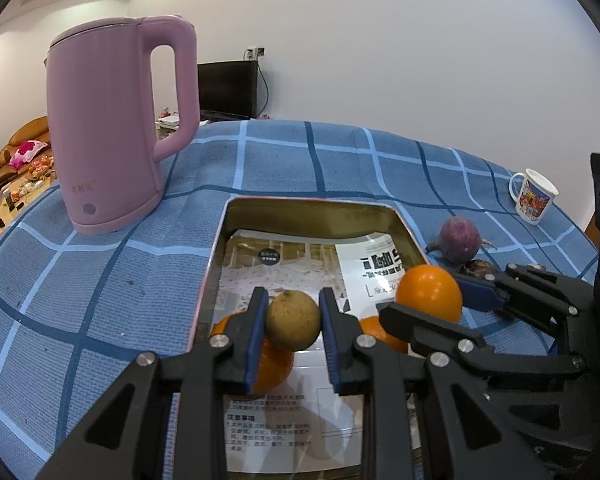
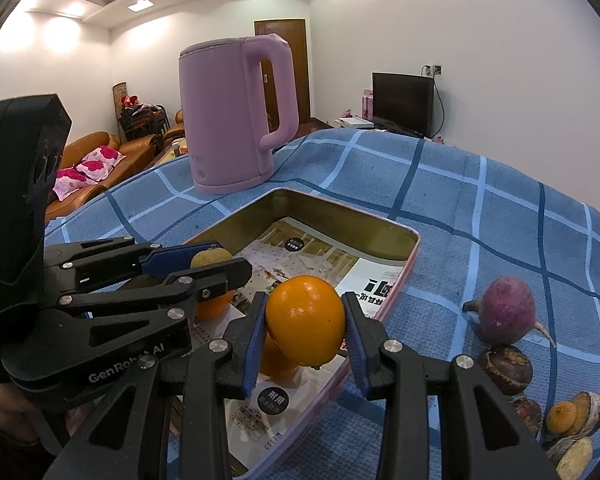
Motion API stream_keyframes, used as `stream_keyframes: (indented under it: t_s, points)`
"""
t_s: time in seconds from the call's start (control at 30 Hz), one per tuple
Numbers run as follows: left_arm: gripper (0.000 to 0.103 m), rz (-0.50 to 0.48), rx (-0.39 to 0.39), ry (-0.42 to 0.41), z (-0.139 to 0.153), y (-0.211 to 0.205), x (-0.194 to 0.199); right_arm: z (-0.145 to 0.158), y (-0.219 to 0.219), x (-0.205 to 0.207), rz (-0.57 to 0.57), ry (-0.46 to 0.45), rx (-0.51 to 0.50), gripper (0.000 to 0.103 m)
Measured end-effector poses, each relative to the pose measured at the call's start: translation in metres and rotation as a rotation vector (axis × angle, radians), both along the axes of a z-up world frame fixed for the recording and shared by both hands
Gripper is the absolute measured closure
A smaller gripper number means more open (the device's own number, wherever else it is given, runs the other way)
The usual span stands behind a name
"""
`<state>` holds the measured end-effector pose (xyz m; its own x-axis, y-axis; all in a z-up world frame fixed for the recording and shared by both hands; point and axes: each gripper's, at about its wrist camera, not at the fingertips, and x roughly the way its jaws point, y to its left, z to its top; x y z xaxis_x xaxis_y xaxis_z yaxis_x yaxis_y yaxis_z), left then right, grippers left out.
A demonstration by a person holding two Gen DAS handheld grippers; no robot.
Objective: Organize fruits
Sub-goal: 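Lower the brown fruit and orange into the tin and open both tools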
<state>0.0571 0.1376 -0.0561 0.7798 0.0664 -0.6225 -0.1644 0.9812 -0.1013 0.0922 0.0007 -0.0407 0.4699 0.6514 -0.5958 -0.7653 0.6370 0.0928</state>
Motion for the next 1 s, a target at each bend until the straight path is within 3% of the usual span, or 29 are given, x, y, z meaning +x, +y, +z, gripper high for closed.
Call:
stream_keyframes:
  t_s: [0.43, 0.5, 0.57, 0.7, 0.87, 1.0]
  points:
    - [0.074, 0.010, 0.001, -0.007, 0.001, 0.003, -0.005, 0.001, -0.002, -0.001, -0.019, -0.015, 0.000, 0.058]
    - [0.068, 0.025, 0.003, -0.011, 0.003, 0.004, -0.006, 0.002, -0.005, -0.001, -0.031, -0.026, 0.006, 0.055]
    - [0.042, 0.063, 0.017, -0.009, 0.004, 0.006, -0.007, 0.004, -0.008, -0.002, -0.053, -0.037, 0.015, 0.050]
    - [0.029, 0.053, -0.015, -0.024, 0.007, 0.007, -0.012, 0.008, -0.024, -0.002, -0.092, -0.054, 0.058, 0.036]
    - [0.009, 0.018, 0.014, -0.063, 0.021, -0.014, -0.016, 0.020, -0.048, -0.012, -0.112, -0.088, 0.089, 0.035]
    - [0.009, -0.017, 0.047, -0.094, 0.033, -0.037, -0.016, 0.030, -0.082, -0.025, -0.175, -0.167, 0.049, 0.035]
